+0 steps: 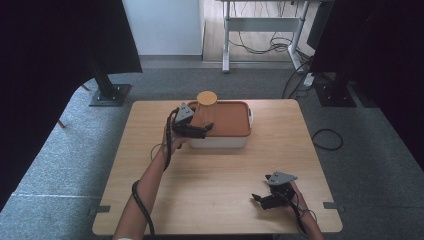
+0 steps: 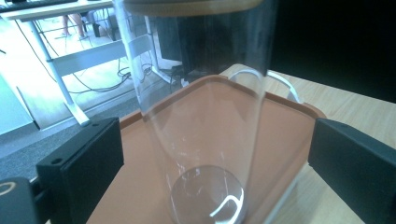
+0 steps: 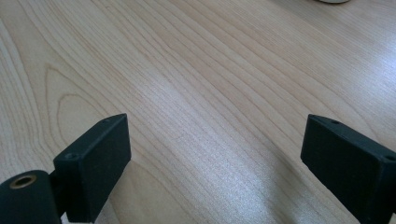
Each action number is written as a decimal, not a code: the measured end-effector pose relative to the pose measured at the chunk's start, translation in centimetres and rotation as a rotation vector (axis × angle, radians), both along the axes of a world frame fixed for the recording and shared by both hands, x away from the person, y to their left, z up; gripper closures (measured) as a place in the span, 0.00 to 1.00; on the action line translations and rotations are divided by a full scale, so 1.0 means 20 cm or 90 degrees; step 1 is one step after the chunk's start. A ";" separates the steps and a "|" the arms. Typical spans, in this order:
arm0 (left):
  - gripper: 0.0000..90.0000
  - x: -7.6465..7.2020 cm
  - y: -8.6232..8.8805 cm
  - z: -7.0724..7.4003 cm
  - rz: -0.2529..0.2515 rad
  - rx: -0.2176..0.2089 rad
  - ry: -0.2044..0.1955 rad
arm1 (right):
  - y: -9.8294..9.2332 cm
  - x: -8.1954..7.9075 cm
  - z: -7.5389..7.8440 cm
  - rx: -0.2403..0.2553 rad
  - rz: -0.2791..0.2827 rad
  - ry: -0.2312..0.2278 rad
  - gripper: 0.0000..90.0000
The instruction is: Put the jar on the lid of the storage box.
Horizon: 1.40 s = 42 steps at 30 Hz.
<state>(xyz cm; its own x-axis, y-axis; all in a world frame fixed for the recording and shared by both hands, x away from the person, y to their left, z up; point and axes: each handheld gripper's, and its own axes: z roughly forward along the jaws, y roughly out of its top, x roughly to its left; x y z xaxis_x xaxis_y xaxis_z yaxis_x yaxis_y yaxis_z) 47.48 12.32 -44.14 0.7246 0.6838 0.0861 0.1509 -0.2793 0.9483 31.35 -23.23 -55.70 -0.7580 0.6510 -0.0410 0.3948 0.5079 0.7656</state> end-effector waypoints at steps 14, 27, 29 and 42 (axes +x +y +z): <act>0.04 -0.16 0.10 -0.01 -0.005 -0.009 -0.009 | 0.00 0.00 0.00 -0.002 -0.007 0.000 0.09; 0.05 -0.36 0.30 -0.04 -0.008 -0.016 -0.006 | 0.01 0.00 0.00 -0.008 -0.011 -0.005 0.09; 0.05 -0.39 0.33 -0.06 -0.006 -0.020 -0.004 | 0.01 0.00 0.00 -0.008 -0.013 -0.004 0.09; 0.05 -0.63 0.44 -0.16 -0.024 -0.018 0.007 | 0.01 0.00 0.00 -0.011 -0.017 -0.005 0.09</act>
<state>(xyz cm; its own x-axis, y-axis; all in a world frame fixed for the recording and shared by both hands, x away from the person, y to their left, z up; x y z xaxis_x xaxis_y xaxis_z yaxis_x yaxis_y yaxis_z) 34.83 21.05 -47.26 0.7505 0.6583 0.0589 0.1517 -0.2583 0.9541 31.28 -23.13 -55.74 -0.7401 0.6700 -0.0575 0.4028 0.5101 0.7599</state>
